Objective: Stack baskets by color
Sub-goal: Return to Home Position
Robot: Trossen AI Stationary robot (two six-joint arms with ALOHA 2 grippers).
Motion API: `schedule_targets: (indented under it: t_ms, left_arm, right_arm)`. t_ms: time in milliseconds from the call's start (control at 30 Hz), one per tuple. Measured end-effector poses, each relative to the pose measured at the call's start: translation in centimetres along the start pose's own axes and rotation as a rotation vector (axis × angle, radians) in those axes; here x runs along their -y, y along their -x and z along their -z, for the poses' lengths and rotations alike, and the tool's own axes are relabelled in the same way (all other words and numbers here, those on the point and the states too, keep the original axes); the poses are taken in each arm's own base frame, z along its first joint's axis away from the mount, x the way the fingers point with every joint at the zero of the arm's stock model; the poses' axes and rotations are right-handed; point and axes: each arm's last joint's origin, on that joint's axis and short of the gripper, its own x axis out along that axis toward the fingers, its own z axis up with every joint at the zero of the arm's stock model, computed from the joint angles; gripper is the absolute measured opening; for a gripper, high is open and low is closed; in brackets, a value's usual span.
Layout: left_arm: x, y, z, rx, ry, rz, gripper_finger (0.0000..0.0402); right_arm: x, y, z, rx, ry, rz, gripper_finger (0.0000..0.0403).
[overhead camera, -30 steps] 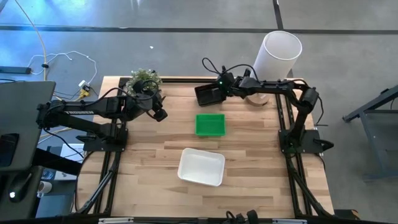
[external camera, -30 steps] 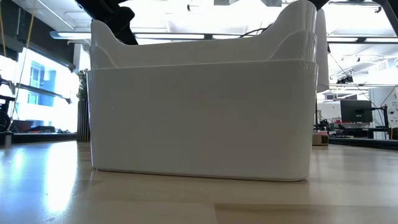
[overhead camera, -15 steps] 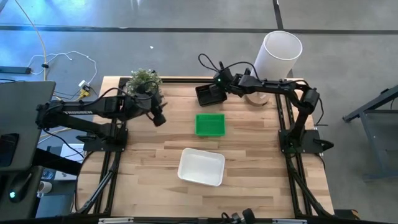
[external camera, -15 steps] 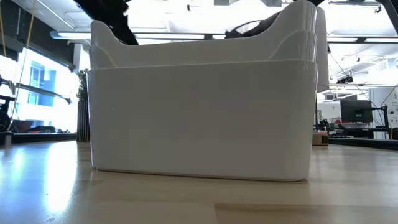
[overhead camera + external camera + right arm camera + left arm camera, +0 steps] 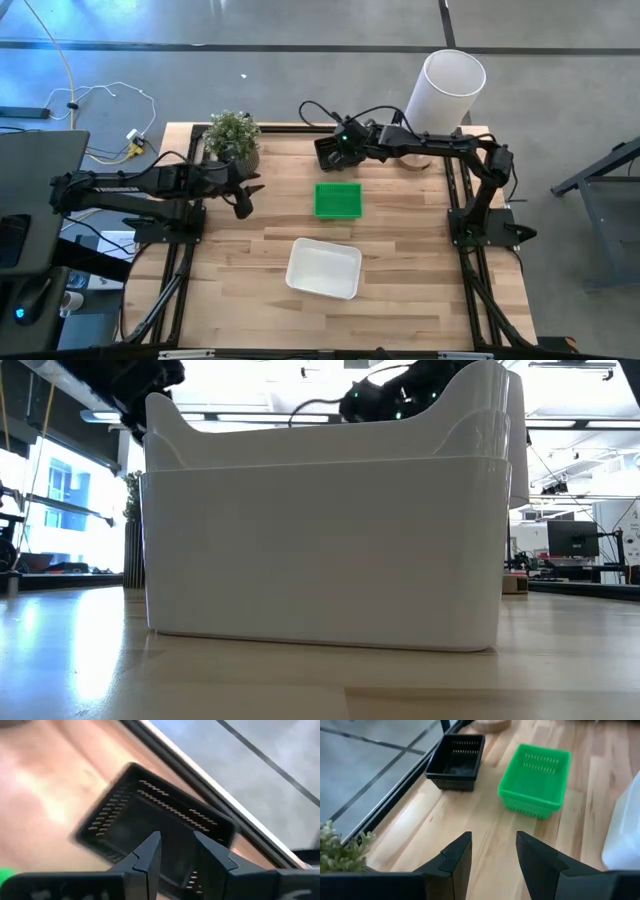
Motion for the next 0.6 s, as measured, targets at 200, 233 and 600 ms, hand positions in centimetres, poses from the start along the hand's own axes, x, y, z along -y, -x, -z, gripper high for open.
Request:
schedule_targets:
  t_ms: [200, 233, 600]
  left_arm:
    - [-0.4, 0.5, 2.2, 0.106, 0.054, 0.023, 0.0140]
    - [-0.4, 0.6, 2.7, 0.119, 0.058, 0.036, 0.0140]
    - [-0.5, -0.2, 7.6, 0.352, 0.109, 0.176, 0.0140]
  right_arm:
    - [0.1, 3.2, -0.6, 0.045, 0.071, -0.088, 0.0098]
    - [0.3, 3.8, -0.7, 0.052, 0.089, -0.090, 0.0098]
    - [3.0, 8.6, 2.9, 0.204, 0.100, -0.115, 0.0098]
